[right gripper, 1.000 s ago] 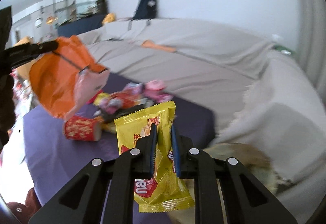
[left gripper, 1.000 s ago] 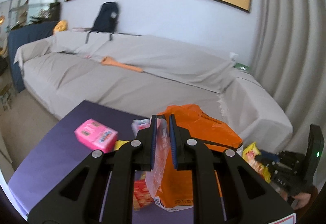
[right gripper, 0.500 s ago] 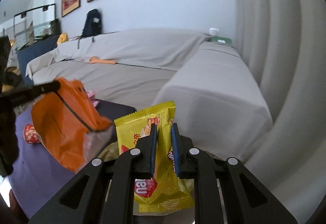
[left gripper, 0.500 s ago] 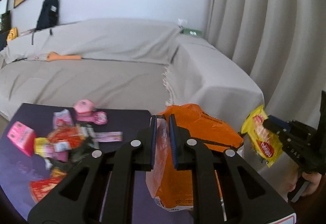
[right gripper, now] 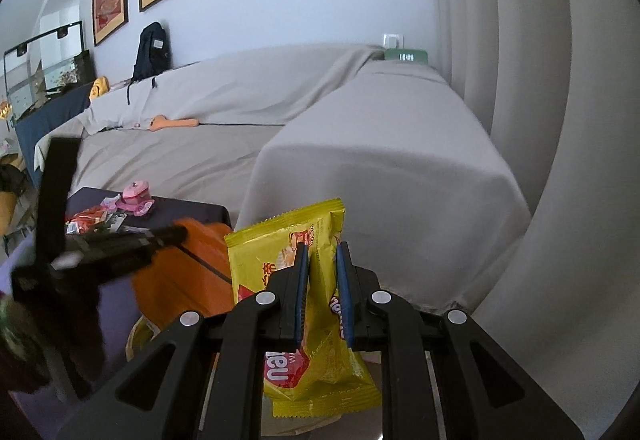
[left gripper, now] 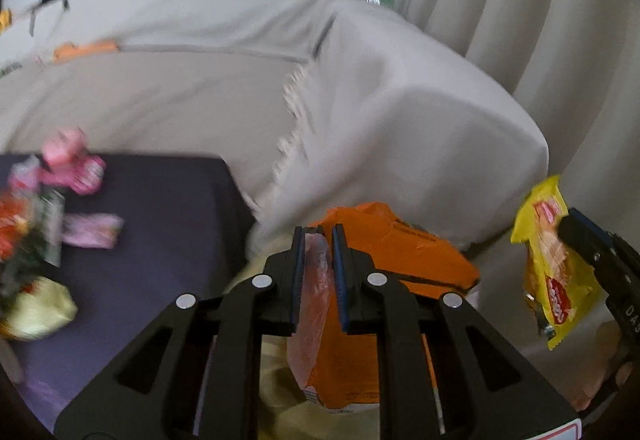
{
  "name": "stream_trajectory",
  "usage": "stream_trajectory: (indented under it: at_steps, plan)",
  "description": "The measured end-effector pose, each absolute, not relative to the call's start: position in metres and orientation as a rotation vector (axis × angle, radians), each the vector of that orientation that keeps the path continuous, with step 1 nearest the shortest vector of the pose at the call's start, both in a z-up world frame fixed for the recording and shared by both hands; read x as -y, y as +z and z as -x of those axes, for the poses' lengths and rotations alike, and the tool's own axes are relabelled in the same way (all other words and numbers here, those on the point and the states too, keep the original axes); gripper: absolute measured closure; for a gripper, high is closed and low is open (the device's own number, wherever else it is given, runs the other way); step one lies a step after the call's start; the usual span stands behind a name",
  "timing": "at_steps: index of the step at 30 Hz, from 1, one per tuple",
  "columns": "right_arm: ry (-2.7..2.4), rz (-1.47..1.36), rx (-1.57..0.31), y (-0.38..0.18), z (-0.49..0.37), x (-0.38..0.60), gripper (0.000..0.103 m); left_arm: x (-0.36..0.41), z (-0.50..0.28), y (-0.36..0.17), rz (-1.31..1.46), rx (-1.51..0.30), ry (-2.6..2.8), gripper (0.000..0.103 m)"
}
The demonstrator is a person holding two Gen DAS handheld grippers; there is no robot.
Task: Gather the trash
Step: 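Carry the orange bag and yellow packet over the trash basket with both tools, then open both tools to drop the bag and packet into the basket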
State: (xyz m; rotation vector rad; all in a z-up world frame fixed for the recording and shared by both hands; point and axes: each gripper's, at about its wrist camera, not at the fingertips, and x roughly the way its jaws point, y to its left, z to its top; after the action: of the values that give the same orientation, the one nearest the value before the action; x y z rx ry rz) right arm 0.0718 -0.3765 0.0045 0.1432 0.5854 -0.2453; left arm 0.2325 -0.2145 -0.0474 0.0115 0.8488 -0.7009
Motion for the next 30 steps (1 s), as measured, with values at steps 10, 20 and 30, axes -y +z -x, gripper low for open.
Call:
stream_trajectory:
  at_steps: [10,20,30]
  plan:
    - [-0.188,-0.109,-0.609,-0.023,-0.117,0.344,0.088,0.164,-0.241,-0.035,0.039,-0.848,-0.644,0.057]
    - [-0.176,-0.051,-0.848,-0.113,-0.160,0.306,0.088,0.077,-0.211,-0.020,0.058,-0.814,-0.553,0.051]
    - [-0.197,-0.113,-0.881,-0.120,-0.151,0.302,0.080,0.055,-0.195,-0.021,0.079,-0.790,-0.612,0.045]
